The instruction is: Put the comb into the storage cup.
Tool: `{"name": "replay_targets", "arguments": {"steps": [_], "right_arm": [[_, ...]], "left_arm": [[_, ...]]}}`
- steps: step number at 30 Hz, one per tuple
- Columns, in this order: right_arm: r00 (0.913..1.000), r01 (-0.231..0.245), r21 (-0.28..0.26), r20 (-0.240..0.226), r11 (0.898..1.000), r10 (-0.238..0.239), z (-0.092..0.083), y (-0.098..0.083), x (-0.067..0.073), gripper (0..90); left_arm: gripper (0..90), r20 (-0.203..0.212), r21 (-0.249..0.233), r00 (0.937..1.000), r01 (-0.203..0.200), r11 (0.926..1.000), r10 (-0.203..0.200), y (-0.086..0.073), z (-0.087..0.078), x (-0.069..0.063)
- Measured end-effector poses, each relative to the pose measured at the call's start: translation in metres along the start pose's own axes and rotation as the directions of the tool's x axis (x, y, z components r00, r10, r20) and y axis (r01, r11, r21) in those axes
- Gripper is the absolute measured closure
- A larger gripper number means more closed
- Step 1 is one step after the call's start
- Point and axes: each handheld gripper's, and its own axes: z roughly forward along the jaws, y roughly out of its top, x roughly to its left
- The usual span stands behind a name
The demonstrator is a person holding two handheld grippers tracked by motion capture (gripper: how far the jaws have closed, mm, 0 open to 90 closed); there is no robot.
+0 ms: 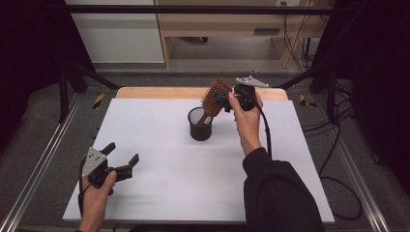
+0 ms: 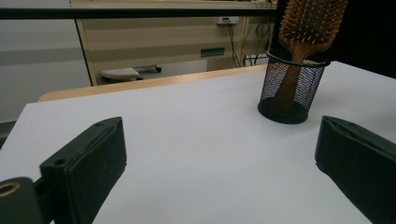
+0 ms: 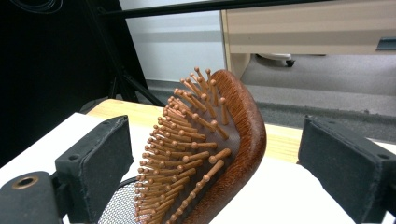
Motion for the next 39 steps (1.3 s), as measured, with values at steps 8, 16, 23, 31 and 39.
{"name": "replay_targets", "arguments": {"steps": [8, 16, 23, 31, 39], "right_arm": [[0.9985, 0.050, -0.032, 0.024, 0.998, -0.049, -0.006, 0.003, 0.002, 8.6], [0.9968, 0.072, -0.091, 0.042, 0.993, -0.068, -0.013, 0.004, -0.001, 6.2], [0.9931, 0.114, -0.135, 0.045, 0.984, -0.109, -0.021, 0.002, -0.002, 6.6], [0.9887, 0.149, -0.166, 0.044, 0.975, -0.144, -0.036, 0.006, -0.001, 5.8], [0.9914, 0.131, -0.188, 0.037, 0.973, -0.126, -0.049, 0.008, -0.004, 6.3]], "left_arm": [[2.4, 0.000, -0.001, 1.0000, 0.001, 1.0000, -0.001, 0.000, 0.000, 0.000], [2.4, -0.005, 0.002, 1.0000, 0.005, 1.0000, -0.005, 0.000, -0.001, 0.001], [2.5, -0.005, -0.001, 0.9999, 0.009, 1.0000, -0.009, 0.000, -0.001, 0.002], [2.4, -0.013, -0.017, 0.9998, 0.014, 0.9998, -0.014, 0.001, -0.004, 0.003], [2.5, -0.049, -0.037, 0.9983, 0.031, 0.9988, -0.033, 0.001, -0.010, 0.008]]}}
